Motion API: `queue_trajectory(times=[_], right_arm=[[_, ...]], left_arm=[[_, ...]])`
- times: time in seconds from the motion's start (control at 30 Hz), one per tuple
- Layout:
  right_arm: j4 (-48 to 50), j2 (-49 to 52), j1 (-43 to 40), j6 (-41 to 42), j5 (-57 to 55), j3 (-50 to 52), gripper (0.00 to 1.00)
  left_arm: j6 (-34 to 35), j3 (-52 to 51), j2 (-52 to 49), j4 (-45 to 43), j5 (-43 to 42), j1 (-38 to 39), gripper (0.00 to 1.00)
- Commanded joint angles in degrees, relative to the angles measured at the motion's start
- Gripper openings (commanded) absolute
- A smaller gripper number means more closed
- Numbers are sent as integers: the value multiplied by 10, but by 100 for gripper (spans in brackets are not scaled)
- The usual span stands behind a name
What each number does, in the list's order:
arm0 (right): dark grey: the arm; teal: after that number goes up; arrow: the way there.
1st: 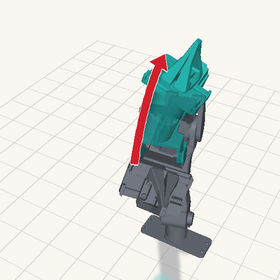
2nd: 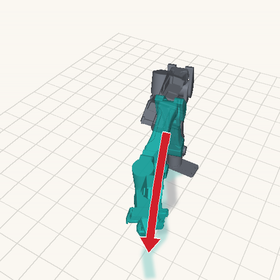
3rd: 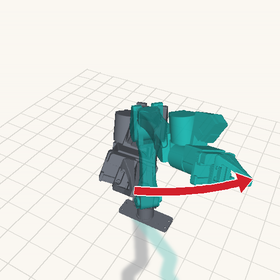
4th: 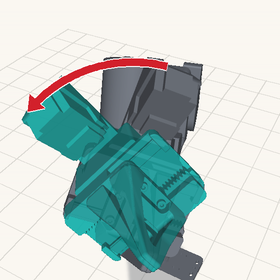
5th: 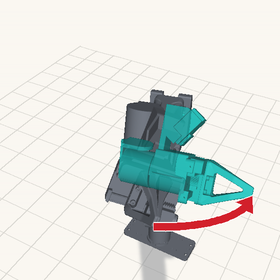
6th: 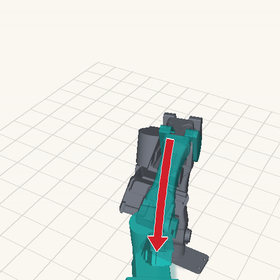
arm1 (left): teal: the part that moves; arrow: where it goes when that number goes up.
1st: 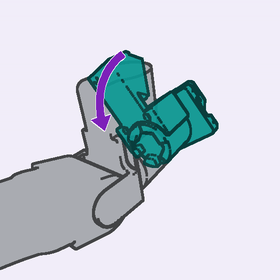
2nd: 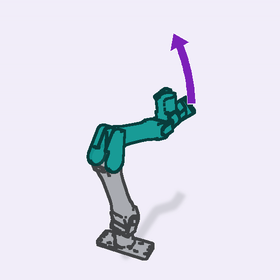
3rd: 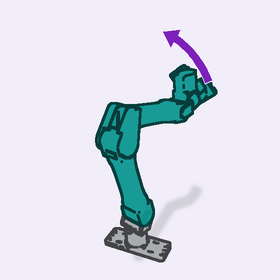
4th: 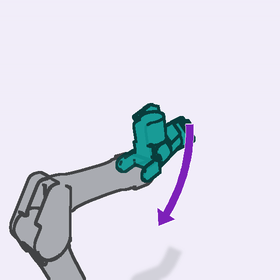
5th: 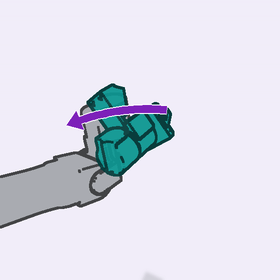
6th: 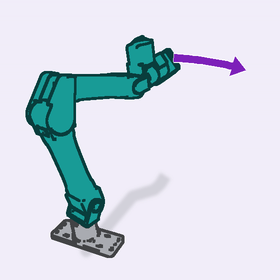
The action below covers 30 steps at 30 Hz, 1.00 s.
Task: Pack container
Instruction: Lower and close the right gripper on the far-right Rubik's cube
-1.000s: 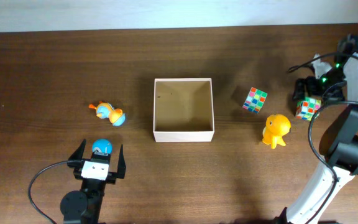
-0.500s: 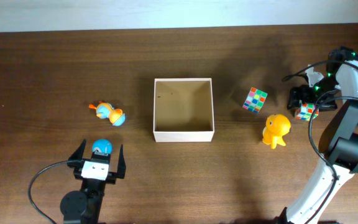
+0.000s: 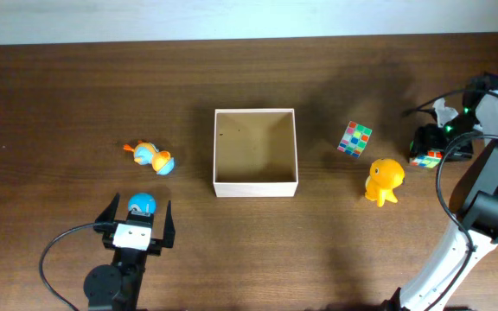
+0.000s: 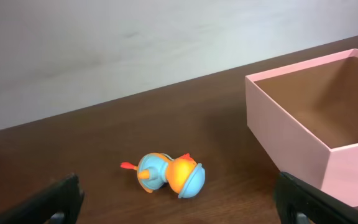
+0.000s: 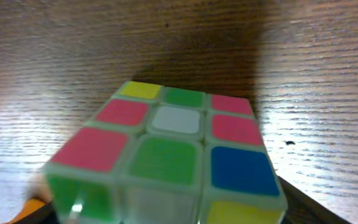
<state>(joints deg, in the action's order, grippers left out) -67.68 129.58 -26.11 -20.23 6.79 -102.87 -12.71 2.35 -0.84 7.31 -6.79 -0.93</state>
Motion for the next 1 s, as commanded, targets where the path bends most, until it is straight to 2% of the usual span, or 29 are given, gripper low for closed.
queue_trajectory(times=[0.0, 0.57, 0.63, 0.7, 0.77, 0.97], right_arm=[[11, 3, -7, -9, 1, 12, 77], [70, 3, -5, -18, 2, 12, 77], [71, 3, -5, -18, 4, 12, 72], [70, 3, -5, -17, 4, 12, 59], [70, 3, -5, -9, 5, 12, 53], [70, 3, -5, 11, 6, 12, 52]], left_arm=[[-7, -4, 5, -1, 4, -3, 99], [-7, -4, 5, -1, 4, -3, 99], [-7, -4, 5, -1, 4, -3, 99], [-7, -4, 5, -1, 4, -3, 99], [-7, -4, 5, -1, 4, -3, 99], [-7, -4, 5, -2, 4, -3, 99]])
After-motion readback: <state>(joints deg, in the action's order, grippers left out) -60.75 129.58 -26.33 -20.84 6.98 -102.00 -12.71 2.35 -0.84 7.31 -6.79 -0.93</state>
